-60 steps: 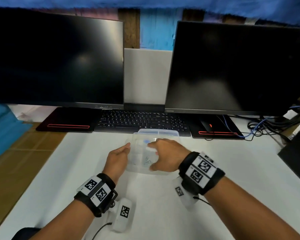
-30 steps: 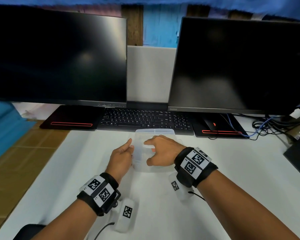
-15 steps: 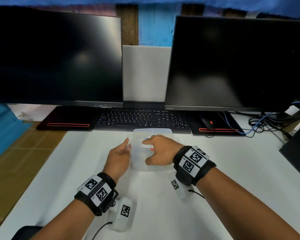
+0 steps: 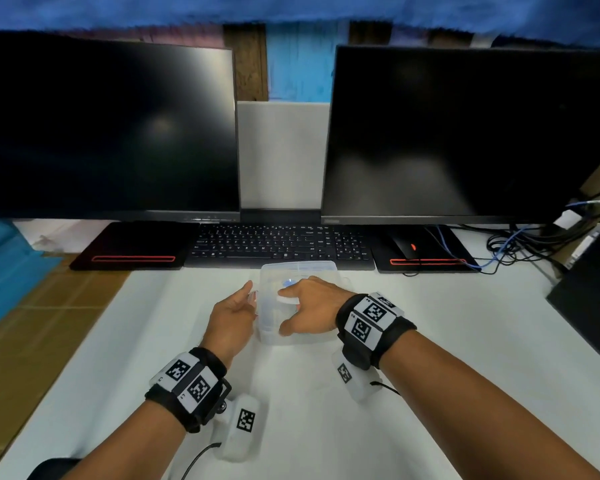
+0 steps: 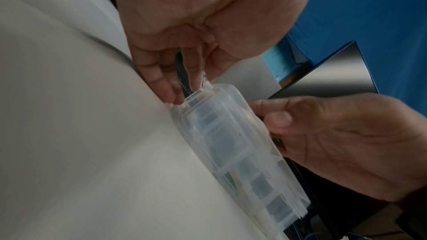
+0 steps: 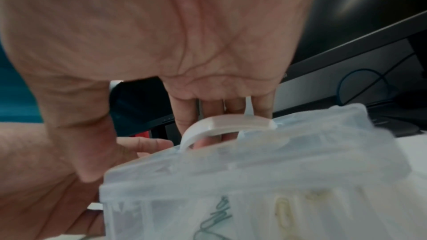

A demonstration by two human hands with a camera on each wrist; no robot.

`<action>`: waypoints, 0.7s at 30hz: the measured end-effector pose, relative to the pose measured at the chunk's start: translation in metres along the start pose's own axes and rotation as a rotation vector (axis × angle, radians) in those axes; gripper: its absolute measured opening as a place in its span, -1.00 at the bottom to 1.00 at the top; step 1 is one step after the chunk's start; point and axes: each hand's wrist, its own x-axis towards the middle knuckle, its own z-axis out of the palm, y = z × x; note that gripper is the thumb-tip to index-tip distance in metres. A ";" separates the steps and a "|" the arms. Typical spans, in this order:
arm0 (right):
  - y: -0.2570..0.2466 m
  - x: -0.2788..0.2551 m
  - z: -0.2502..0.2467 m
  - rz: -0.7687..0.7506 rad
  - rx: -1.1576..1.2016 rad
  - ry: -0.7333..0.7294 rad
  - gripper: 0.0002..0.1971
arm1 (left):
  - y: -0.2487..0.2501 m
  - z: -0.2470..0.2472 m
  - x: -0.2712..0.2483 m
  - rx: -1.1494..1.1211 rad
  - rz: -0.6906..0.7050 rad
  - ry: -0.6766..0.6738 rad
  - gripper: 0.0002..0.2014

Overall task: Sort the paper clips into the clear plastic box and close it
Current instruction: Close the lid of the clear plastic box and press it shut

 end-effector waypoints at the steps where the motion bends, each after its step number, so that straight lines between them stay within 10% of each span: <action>1: 0.002 0.000 -0.001 -0.001 0.018 -0.002 -0.15 | 0.003 -0.001 0.000 0.000 -0.001 0.004 -0.53; 10: 0.029 -0.027 0.026 -0.116 -0.265 0.060 -0.03 | 0.051 0.021 0.026 0.196 0.284 0.021 -0.59; 16: 0.059 -0.024 0.006 -0.026 0.241 0.591 -0.50 | 0.058 0.076 0.041 0.589 0.344 -0.156 -0.59; 21: 0.092 -0.020 -0.011 0.178 0.619 0.606 -0.86 | 0.040 0.098 0.043 1.259 0.397 -0.240 -0.41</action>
